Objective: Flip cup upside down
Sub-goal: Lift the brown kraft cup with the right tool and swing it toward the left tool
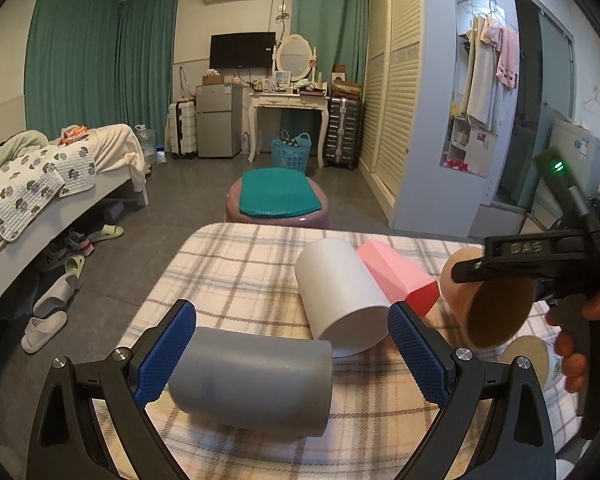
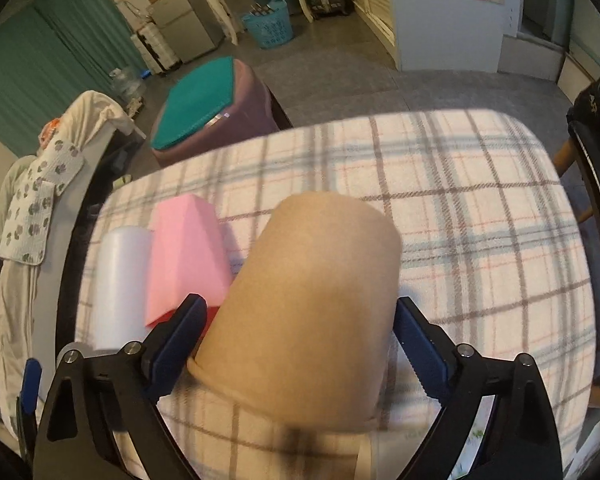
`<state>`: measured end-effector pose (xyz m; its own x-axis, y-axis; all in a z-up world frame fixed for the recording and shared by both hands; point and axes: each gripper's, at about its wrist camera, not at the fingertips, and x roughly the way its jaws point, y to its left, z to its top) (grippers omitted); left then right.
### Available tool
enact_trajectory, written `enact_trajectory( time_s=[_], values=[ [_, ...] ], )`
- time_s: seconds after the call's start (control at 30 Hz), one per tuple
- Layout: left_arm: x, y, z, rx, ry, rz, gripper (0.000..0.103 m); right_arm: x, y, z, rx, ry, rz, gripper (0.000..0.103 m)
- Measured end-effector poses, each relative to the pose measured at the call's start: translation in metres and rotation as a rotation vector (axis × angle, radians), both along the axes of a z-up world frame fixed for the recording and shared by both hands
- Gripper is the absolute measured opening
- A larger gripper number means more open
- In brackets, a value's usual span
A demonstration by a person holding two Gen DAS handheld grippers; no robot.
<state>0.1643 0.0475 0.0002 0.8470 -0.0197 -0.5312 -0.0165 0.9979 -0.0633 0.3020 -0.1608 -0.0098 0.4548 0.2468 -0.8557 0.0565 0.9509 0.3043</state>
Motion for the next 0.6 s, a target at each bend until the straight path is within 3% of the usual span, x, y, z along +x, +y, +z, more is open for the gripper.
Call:
enact_trajectory(
  time_s=[0.3, 0.47, 0.6],
  values=[
    [-0.032, 0.016, 0.008, -0.007, -0.026, 0.03, 0.1, -0.077, 0.029, 0.06, 0.008, -0.147, 0.095, 0.092],
    [-0.052, 0.031, -0.003, -0.006, 0.0, 0.056, 0.1, -0.119, 0.06, 0.046, -0.068, -0.18, 0.151, 0.092],
    [-0.065, 0.042, -0.017, 0.004, 0.03, 0.095, 0.1, -0.137, 0.071, 0.021, -0.055, -0.174, 0.162, 0.092]
  ],
)
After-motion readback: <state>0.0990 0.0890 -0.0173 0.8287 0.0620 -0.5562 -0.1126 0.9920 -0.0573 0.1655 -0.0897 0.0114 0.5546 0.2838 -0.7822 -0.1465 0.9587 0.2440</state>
